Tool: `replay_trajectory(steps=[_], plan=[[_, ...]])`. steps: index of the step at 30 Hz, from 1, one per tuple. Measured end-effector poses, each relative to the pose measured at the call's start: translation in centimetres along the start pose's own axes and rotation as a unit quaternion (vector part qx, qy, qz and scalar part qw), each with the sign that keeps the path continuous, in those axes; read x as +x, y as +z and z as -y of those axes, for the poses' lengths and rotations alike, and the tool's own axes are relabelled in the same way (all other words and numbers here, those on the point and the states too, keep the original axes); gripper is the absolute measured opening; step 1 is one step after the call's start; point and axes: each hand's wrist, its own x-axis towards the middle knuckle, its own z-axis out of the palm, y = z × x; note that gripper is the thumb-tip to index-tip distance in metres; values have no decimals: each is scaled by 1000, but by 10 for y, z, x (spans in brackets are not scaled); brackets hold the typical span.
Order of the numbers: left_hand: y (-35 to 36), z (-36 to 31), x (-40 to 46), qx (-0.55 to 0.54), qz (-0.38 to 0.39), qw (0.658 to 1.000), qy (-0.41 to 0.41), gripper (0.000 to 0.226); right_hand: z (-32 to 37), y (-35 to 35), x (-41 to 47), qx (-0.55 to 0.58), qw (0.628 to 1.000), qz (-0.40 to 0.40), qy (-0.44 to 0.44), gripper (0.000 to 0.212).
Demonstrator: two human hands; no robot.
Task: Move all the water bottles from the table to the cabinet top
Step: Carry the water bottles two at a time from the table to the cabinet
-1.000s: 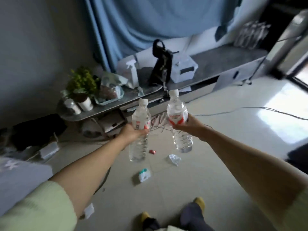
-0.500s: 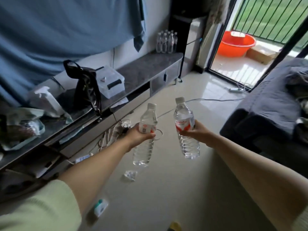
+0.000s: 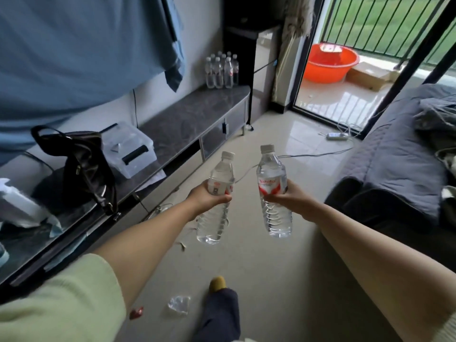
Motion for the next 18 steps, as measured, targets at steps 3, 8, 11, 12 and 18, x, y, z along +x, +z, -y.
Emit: replay_trajectory(steps=[3,8,11,12,18], plan=[[-10,-18,66,4,18,1000,4,27,5,-19,52,10,999,-32,18,31],[-31,-62,176,5,55,998,8,26,22,-58,137,20,997,-72,36,36],[-33,-79,230,5,72,997,6,34,25,-84,178,16,995,-83,55,32],[-33,-85,246,5,75,997,6,33,26,-93,191,14,995,-86,57,30],[-21,-124,365,-11,62,998,13,39,33,-169,296,4,997,-67,50,27]])
